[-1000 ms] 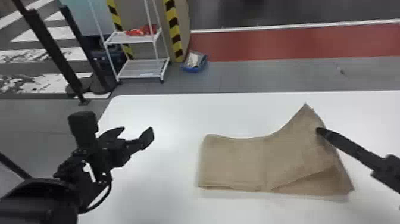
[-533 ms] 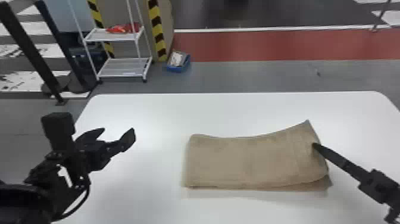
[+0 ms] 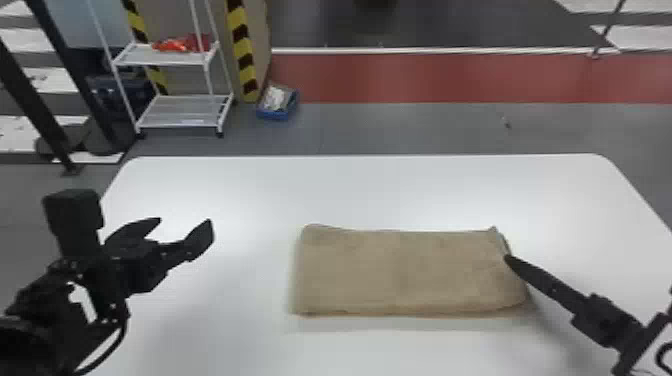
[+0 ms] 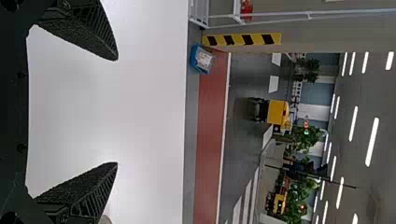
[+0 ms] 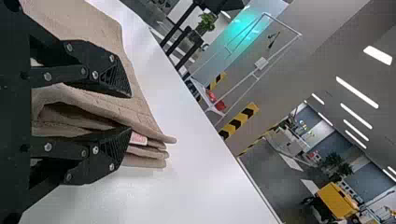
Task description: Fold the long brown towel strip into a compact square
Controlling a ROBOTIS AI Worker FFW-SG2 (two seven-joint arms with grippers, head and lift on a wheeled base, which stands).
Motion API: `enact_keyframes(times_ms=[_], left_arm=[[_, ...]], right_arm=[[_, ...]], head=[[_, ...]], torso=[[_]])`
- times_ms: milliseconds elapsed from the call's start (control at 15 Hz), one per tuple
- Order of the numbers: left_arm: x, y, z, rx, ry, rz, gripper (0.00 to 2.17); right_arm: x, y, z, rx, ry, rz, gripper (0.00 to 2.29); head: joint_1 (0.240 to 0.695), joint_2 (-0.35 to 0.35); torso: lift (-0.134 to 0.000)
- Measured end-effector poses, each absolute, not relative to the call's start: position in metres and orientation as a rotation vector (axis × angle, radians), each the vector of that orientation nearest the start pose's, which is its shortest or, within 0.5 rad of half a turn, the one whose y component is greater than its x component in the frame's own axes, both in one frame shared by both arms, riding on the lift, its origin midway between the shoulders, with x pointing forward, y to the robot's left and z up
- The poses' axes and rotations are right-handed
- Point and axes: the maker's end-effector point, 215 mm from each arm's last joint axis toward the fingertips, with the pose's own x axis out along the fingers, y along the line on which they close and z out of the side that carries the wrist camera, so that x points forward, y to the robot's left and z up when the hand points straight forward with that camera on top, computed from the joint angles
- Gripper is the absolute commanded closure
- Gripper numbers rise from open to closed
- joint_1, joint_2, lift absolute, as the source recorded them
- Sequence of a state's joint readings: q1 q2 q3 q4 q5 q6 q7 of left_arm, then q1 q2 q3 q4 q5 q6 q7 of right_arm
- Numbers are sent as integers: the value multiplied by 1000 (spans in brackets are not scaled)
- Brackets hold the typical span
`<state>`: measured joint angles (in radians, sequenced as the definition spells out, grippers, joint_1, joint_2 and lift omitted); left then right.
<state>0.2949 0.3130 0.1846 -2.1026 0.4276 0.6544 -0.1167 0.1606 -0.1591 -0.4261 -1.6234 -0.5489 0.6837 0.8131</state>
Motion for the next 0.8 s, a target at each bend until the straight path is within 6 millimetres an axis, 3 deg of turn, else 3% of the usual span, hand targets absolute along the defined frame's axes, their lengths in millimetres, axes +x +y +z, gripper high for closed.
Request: enact_keyframes(times_ms=[333,533,800], left_arm=[[469,267,-350,-113,377,-239,110],[452,228,-351,-186,405,-336,313],[417,169,-385,-226,548,-429,421]], right_arm=[[441,-331,-419,683,289,408,53],[422,-358,-412,681,241,368,56],[403,-378,-411,641,202,327,70]], head=[[695,-72],[695,-144],[695,-271]], torso=[[-124],[-124],[-124]])
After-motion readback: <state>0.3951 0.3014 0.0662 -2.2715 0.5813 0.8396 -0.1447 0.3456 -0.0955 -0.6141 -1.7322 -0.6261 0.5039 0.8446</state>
